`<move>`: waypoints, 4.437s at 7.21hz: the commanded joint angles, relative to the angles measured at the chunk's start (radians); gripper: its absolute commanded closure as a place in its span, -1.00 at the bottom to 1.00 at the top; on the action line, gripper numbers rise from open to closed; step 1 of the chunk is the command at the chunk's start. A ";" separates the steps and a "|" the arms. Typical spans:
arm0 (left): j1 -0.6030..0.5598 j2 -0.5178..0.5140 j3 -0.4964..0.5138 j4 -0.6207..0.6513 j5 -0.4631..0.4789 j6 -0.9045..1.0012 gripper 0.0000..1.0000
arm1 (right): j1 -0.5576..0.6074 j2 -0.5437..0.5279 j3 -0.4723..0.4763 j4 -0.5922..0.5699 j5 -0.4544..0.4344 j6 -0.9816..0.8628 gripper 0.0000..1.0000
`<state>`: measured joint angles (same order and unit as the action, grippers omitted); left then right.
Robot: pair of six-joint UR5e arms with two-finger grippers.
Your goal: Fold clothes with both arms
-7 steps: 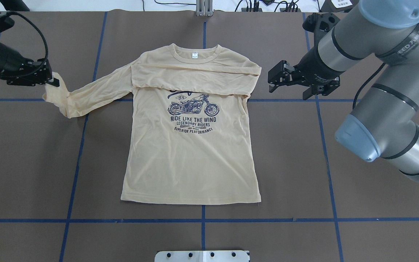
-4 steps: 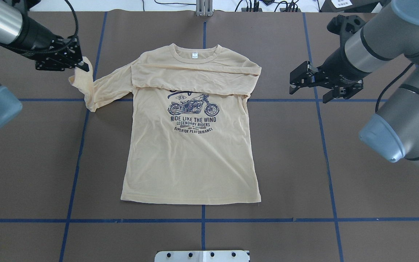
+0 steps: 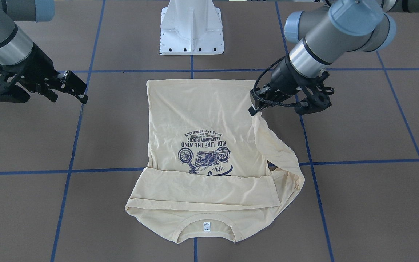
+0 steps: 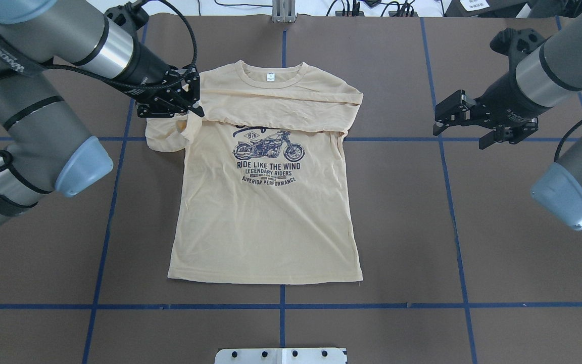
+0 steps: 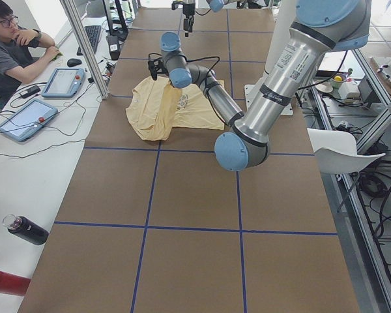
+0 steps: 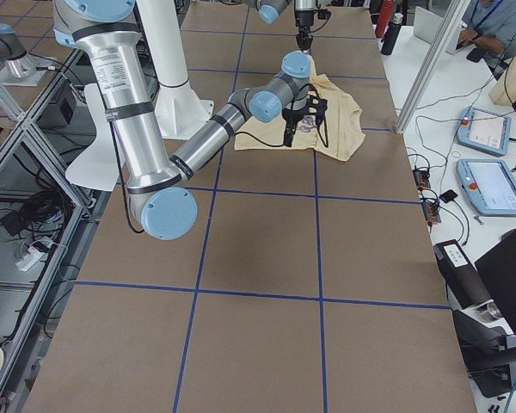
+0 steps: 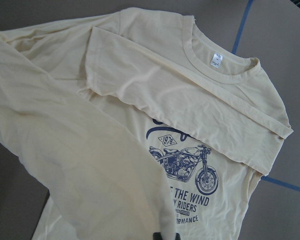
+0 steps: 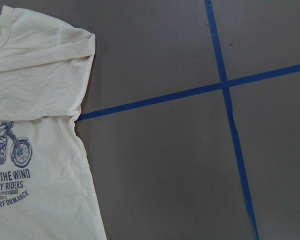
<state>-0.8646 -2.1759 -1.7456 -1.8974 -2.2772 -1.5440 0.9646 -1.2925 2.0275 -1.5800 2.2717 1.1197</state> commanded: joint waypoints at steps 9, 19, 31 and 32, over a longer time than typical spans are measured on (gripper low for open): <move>-0.022 -0.058 0.036 -0.063 -0.076 -0.059 1.00 | 0.054 -0.028 0.000 -0.005 0.042 -0.012 -0.99; -0.041 -0.116 0.026 0.011 -0.082 -0.076 1.00 | 0.055 -0.028 0.002 -0.006 0.042 -0.012 -0.99; 0.122 -0.291 0.359 -0.261 0.116 -0.251 1.00 | 0.072 -0.047 0.003 -0.003 0.043 -0.012 -0.99; 0.145 -0.289 0.366 -0.278 0.148 -0.260 1.00 | 0.072 -0.047 0.000 -0.003 0.042 -0.012 -0.99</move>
<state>-0.7508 -2.4658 -1.3866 -2.1590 -2.1682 -1.7957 1.0360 -1.3391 2.0303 -1.5832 2.3145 1.1075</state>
